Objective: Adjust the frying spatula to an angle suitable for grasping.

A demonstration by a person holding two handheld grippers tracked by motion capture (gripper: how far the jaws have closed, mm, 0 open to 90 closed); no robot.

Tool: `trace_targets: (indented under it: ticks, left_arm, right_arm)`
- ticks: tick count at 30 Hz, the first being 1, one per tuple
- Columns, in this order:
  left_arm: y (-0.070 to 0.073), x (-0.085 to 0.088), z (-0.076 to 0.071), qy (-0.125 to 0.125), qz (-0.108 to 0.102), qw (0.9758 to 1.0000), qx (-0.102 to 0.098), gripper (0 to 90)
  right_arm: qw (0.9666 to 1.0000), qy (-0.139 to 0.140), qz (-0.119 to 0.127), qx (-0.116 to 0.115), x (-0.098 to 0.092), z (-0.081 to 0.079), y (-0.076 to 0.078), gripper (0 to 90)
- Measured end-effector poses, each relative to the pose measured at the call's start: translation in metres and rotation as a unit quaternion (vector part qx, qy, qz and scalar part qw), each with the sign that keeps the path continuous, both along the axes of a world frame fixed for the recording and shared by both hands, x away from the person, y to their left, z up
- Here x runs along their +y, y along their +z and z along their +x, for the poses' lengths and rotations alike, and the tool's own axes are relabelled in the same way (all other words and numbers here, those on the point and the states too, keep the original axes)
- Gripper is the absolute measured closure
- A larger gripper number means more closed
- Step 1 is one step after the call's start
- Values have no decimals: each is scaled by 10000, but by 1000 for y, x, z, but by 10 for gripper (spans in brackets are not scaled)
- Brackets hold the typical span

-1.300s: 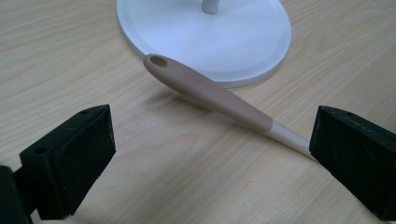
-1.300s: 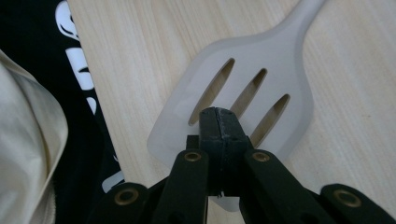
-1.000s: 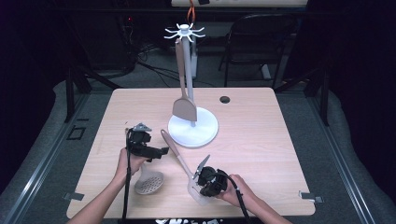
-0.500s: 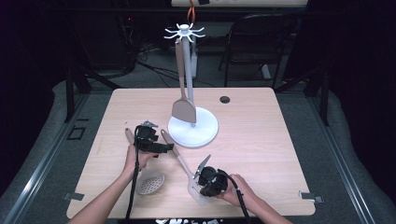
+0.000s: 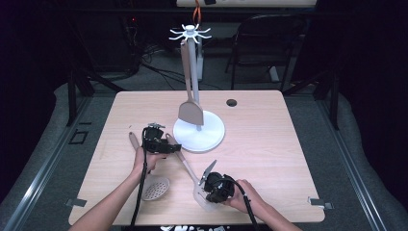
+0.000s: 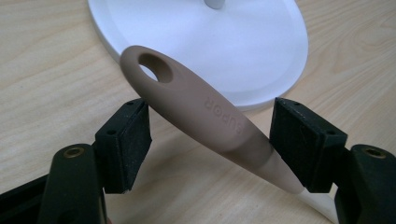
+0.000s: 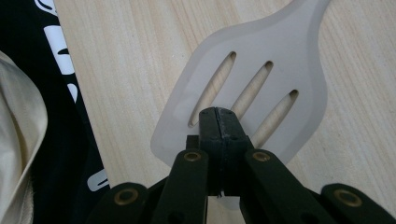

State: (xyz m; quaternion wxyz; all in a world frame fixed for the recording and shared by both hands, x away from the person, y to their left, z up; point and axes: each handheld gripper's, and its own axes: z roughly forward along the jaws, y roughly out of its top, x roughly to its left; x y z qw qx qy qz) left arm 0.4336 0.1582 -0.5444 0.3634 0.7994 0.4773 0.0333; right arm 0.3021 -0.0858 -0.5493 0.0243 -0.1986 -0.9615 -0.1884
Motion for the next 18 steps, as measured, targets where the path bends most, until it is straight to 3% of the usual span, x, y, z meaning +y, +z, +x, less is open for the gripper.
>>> trace_targets:
  ticks: [4,6,12,18]
  left_arm:
    - [2,-8,0,-15,259,9997,-47,328]
    - [2,-8,0,-19,226,9997,-33,334]
    - [1,2,0,37,-269,9996,121,405]
    - [8,9,-4,-19,-786,9969,13,481]
  right_arm:
    - [10000,16,-1,-16,0,0,0,900]
    - [10000,9,-5,-24,0,0,0,900]
    - [10000,-18,28,-3,1,-1,0,900]
    - [10000,9,-18,25,1,1,1,900]
